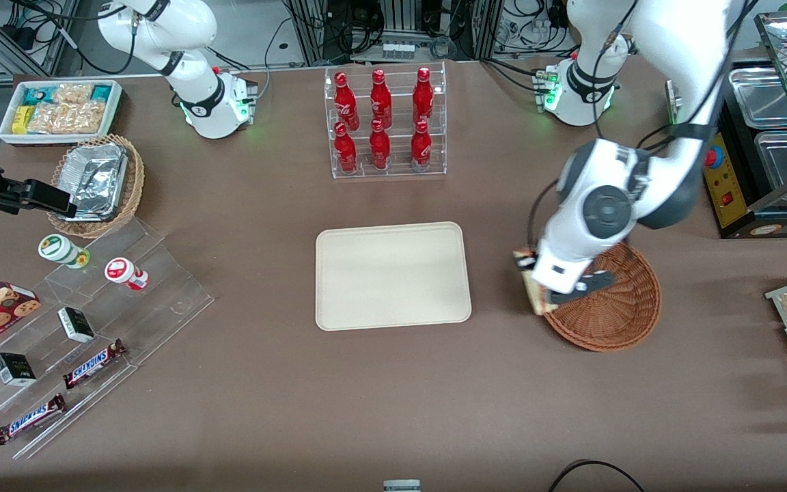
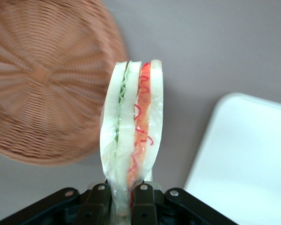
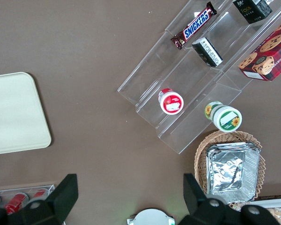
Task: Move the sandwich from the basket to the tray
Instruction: 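Lift the sandwich and carry it with the left gripper over the tray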
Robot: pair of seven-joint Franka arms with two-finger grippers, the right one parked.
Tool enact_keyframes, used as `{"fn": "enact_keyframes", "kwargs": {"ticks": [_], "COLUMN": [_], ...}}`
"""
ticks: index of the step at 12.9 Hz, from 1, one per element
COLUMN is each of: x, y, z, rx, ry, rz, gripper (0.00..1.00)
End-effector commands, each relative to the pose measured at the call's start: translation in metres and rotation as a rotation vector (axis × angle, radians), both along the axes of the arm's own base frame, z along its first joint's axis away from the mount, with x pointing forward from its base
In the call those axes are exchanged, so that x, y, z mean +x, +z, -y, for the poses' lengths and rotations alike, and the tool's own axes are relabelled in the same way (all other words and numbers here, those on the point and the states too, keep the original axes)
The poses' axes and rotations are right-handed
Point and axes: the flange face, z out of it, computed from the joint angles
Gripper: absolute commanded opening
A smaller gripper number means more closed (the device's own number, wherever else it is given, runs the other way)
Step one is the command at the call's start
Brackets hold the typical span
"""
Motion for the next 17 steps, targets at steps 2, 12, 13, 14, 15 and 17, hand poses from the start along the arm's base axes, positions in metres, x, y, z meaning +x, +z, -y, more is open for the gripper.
{"fn": "enact_keyframes", "kwargs": {"ticks": [2, 12, 13, 14, 15, 17], "x": [0.001, -0.029, -0.034, -0.035, -0.037, -0.036], "y": [-0.01, -0.063, -0.071, -0.077, -0.079, -0.09], "z": [0.084, 0.256, 0.263, 0.266, 0.269, 0.27], "rx": [-0.045, -0.108, -0.103, -0.098, -0.097, -0.086], "ry": [-0.012, 0.032, 0.032, 0.031, 0.028, 0.029], "rz": [-0.027, -0.011, -0.017, -0.02, -0.015, -0.012], "gripper": [0.0, 0.0, 0.0, 0.0, 0.0, 0.0]}}
